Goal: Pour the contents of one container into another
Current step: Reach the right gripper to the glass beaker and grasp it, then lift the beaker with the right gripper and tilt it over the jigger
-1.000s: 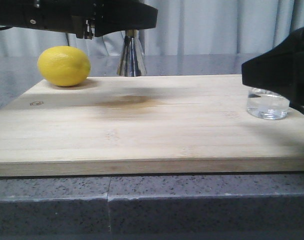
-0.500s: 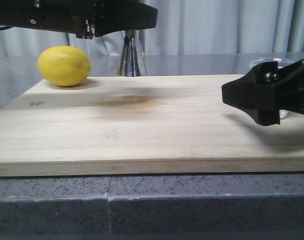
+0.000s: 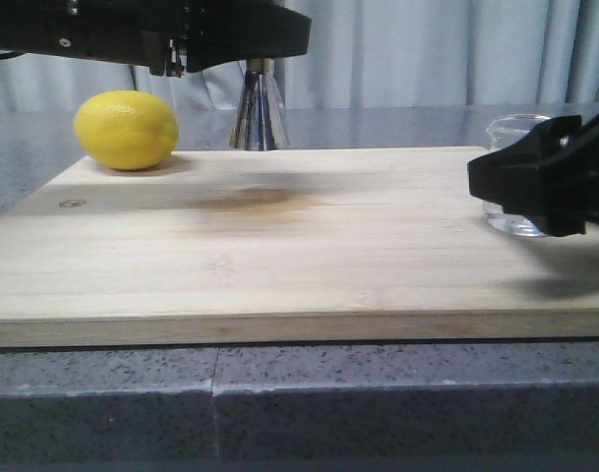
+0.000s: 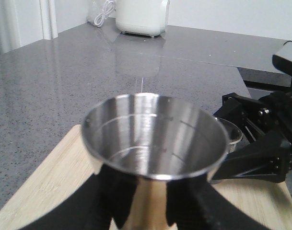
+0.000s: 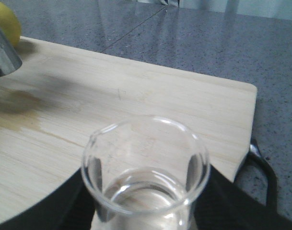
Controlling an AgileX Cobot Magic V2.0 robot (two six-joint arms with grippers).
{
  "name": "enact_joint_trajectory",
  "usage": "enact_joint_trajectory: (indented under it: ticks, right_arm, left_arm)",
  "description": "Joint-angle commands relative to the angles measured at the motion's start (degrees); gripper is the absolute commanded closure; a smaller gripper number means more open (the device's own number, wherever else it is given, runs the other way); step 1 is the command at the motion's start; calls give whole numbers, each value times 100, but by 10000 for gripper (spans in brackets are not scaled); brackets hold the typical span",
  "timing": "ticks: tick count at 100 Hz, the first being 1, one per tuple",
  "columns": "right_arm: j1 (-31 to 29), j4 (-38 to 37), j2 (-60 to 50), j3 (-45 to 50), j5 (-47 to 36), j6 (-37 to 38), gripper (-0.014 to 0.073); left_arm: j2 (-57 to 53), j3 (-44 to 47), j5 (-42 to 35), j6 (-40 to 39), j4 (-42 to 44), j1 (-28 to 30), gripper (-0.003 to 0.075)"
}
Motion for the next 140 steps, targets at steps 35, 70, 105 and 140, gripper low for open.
enact_joint_trajectory:
  ticks: [35, 70, 105, 140]
  right_arm:
    - [19, -27, -187, -468, -5, -18, 335]
    - [19, -185, -475, -2495, 3027, -269, 335]
    - [88, -1264, -250, -4642, 5519, -269, 334]
    - [637, -2695, 446, -6314, 6915, -403, 334]
  left_arm:
    - [-306, -173, 571, -48, -496, -44, 479]
    - [-306, -173, 571, -48, -496, -44, 479]
    - [-306, -173, 571, -48, -496, -44, 479]
    - [-306, -173, 571, -48, -496, -44, 479]
